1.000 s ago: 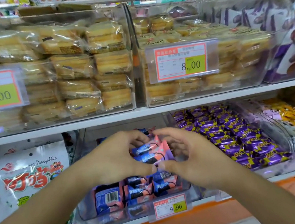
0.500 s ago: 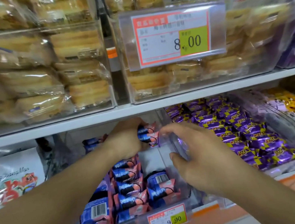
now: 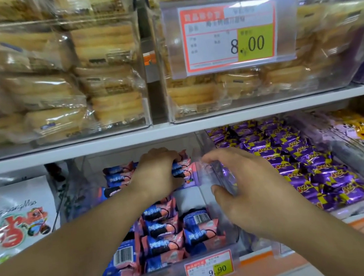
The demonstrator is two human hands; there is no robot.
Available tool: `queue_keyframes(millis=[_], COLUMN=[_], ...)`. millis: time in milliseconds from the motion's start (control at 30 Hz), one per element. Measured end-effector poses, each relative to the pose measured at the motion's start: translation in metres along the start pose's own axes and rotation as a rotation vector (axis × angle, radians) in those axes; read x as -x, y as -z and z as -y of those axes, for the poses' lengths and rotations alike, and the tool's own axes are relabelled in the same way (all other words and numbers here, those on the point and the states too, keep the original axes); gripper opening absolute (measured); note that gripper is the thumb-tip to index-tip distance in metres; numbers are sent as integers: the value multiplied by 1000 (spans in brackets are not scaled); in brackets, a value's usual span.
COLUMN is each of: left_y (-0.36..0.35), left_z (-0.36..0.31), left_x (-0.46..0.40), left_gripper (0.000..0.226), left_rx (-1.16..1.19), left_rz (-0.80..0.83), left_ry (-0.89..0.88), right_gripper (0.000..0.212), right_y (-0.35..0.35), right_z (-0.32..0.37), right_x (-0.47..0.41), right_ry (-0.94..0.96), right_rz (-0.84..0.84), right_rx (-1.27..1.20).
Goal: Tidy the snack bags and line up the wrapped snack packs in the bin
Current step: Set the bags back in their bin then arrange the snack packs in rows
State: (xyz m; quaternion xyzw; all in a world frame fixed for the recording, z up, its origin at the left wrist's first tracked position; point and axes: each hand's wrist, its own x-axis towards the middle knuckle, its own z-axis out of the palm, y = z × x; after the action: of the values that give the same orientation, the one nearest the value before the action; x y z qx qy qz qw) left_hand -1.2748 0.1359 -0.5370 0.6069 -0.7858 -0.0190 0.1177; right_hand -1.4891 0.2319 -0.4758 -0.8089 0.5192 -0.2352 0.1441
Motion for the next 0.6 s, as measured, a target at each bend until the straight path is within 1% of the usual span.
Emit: queue_keyframes(millis=[100,167,233,267,300,367,400,433,500,600], left_y=[-3,-4,1,5,10,18,22,25,24,20], left_z=[-2,-4,-7,-10,-13,-20,-23,-25,-26,-25], left_x=[0,2,8,12,17,30,38,46,60,66], left_gripper=[49,54,63,65,62,42,33,29,34,38], left_rx=[-65,-73,-47,-17,30,165,213,236,225,178], left_rz=[-40,-42,-51,-60,-57,20,105,204,340,411], left_ry=[9,21,25,17,2,-38,-52,-62,-84,-73], right_gripper=[52,51,49,48,48,45,45,46,48,49], right_y=[0,-1,-1,0,0,1,2,2,1,2], right_z=[1,0,-1,-1,-1,0,0,1,2,4], right_x=[0,-1,-1,-1,0,0,1,1,1,3], right_ry=[3,7,8,9,11,19,22,22,16,8], right_rz=[-6,-8,-7,-8,-8,-10,-11,-13,-24,-22], right_rx=[4,7,10,8,3,-11,-12,-7,4,5])
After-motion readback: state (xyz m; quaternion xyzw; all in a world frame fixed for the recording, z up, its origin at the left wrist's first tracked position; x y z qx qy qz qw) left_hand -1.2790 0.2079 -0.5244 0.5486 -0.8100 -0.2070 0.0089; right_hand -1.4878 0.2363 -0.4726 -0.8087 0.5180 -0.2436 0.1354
